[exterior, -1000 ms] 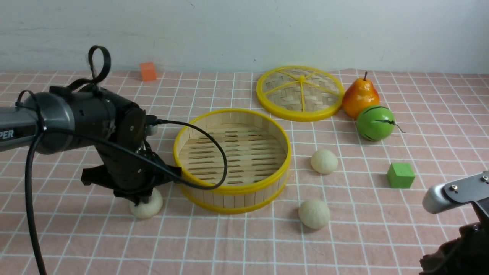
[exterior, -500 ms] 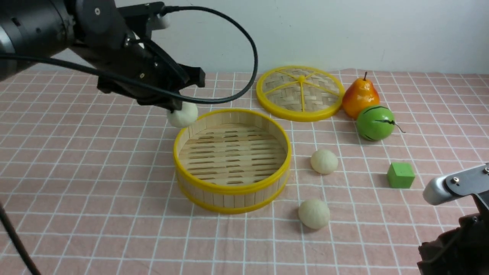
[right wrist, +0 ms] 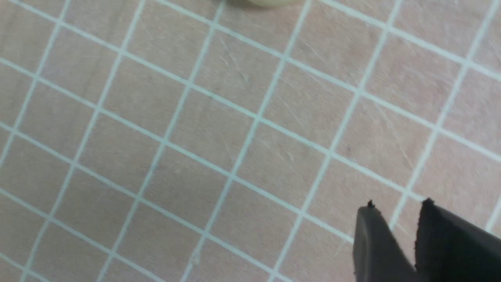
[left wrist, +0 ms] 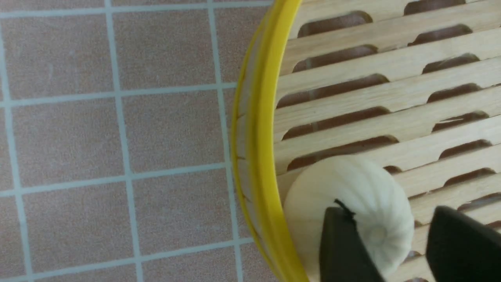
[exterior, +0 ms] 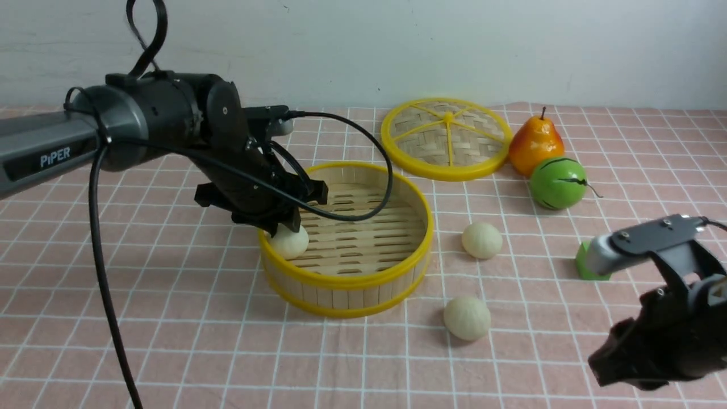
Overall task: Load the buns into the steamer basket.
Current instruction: Use the left arm to put the steamed stuffed bun into the steamer, then use the right arm to grab a steamed stuffed bun
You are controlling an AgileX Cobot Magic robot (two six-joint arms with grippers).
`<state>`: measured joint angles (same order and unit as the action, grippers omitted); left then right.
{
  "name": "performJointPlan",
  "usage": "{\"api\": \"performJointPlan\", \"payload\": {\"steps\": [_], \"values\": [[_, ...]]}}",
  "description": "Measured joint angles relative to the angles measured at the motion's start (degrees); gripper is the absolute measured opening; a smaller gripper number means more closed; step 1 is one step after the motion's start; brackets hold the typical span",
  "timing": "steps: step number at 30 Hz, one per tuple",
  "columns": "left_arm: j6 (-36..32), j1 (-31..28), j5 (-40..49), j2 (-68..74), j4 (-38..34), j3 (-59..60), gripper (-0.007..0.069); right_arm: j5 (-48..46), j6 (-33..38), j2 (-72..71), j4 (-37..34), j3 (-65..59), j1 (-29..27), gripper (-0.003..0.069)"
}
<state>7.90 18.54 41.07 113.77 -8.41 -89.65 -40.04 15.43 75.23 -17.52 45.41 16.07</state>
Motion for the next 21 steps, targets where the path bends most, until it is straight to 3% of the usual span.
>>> {"api": "performJointPlan", "payload": {"steps": [4,7,15,16,18,21], "values": [[-0.06,0.00,1.09,-4.60,-0.07,0.00,0.0426,-1.43,0.34,6.90,-0.11,8.32,4.69,0.0269],[-0.06,0.00,2.27,-10.97,-0.07,0.00,0.0414,-2.25,-0.21,12.03,-0.11,14.69,6.40,0.0286],[-0.02,0.00,7.73,-38.73,0.14,8.14,0.0141,-3.03,-0.45,26.16,1.26,27.53,6.76,0.0297],[-0.02,0.00,7.73,-39.40,0.20,8.69,0.0134,-3.03,-0.45,26.81,1.36,27.98,6.76,0.0297],[-0.02,0.00,6.90,-48.72,2.72,16.89,0.0050,-3.03,-0.45,30.67,1.81,30.29,6.82,0.0298],[1.29,0.00,4.97,-56.42,6.38,25.67,-0.0004,-3.34,-0.45,33.73,1.75,31.46,6.93,0.0295]]}}
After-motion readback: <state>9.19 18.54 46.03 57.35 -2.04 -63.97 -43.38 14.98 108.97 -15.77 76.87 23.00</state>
